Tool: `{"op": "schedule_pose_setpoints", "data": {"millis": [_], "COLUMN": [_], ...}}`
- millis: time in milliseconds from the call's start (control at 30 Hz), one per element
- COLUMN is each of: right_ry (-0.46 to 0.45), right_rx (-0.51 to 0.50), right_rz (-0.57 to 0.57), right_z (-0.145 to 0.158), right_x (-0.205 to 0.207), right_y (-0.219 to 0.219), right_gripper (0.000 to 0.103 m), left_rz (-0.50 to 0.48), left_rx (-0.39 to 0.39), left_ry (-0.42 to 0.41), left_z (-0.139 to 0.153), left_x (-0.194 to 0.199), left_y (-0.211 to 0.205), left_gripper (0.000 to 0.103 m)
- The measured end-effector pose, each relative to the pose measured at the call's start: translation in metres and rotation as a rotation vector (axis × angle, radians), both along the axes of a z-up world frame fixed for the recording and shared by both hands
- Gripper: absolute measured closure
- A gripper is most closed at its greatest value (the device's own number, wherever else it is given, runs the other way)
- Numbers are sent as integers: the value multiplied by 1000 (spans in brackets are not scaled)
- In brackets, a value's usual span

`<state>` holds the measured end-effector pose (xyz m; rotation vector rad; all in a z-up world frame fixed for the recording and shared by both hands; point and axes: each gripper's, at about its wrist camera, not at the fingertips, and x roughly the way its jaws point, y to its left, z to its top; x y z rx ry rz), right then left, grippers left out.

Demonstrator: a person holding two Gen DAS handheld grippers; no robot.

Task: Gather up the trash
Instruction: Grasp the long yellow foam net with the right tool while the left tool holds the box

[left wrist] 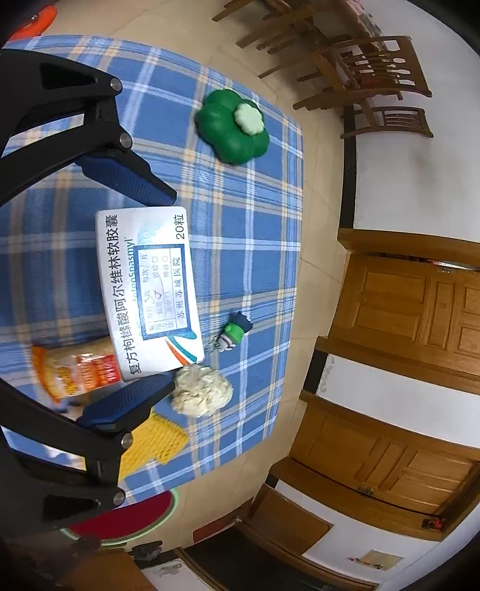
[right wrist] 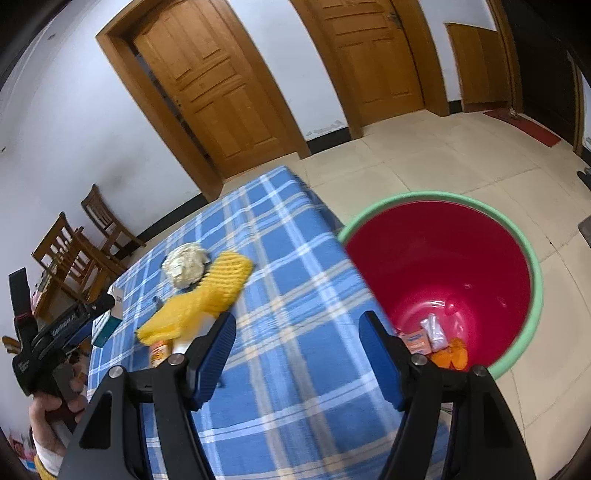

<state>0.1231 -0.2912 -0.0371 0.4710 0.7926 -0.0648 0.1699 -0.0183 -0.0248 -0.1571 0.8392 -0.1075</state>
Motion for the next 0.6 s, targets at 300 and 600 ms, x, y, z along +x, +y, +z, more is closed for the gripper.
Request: {"op": "schedule_pose_setpoints", "data": {"millis": [300, 600], "right_ry": [-2, 31], "right_rx": [17, 48], "right_rz": [73, 91], "right_z": [6, 1], "right_x": [14, 39], "right_y": [36, 71], "right_gripper": [31, 31], "left_rz": [-13, -29], "left_rx": [6, 23], "left_ry": [-20, -57], "left_z": [3, -3], "left_x": [-27, -43], "left_y": [20, 44], "left_gripper": [12, 12]}}
